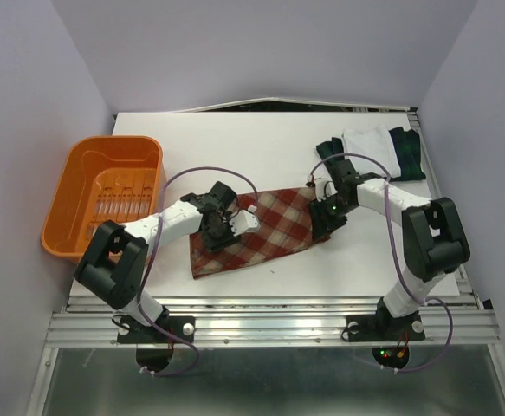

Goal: Fold and stack the skirts
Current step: Fold the skirt

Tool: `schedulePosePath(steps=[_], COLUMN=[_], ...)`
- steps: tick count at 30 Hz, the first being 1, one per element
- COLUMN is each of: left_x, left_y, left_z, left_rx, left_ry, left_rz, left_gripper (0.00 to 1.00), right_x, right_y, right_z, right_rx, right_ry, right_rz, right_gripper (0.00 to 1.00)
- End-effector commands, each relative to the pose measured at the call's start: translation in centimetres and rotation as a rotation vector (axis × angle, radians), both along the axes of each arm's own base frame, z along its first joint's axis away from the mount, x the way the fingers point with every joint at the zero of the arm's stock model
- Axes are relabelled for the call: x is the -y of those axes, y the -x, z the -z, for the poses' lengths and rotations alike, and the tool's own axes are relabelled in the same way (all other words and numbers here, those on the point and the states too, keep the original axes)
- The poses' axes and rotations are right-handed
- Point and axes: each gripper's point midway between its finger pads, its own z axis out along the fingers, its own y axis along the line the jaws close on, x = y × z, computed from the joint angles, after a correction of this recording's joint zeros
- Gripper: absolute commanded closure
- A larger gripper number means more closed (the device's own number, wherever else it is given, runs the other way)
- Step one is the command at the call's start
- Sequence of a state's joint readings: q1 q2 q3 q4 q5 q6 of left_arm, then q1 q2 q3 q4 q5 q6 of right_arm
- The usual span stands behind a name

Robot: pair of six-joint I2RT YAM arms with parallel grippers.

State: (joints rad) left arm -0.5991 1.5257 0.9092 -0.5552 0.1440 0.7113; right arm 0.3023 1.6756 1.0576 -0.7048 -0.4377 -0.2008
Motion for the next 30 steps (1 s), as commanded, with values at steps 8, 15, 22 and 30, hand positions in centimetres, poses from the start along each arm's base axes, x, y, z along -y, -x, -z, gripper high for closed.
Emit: schedulePosePath(steps=[8,15,22,30], left_x=[1.2,2.2,2.1,1.6], left_y=[-4.2,-5.7,-2.9,-1.4], left_z=[1.6,-3.4,-7.6,-7.0], left_rx=[0.027,0.132,0.115,0.092], left_ry=[-0.052,0.045,0.117,0.105], left_rz=[-0.214,-0.235,-0.163,-0.146], left_gripper=[0.55,0.48,0.44,0.44], right_x=[-2.8,-3.2,-0.5,0.6], right_y=[-13.2,-13.7,-9.7,-9.4], right_z=[-0.3,-6.5,-7.4,-3.9], right_rx=[0.215,0.291,0.188,0.16], right_ry=[0.011,-0.072,-0.179,-0.329], right_rz=[0.08,0.17,0.356,0.55], right_gripper=[0.51,0.41,0.44,0.5])
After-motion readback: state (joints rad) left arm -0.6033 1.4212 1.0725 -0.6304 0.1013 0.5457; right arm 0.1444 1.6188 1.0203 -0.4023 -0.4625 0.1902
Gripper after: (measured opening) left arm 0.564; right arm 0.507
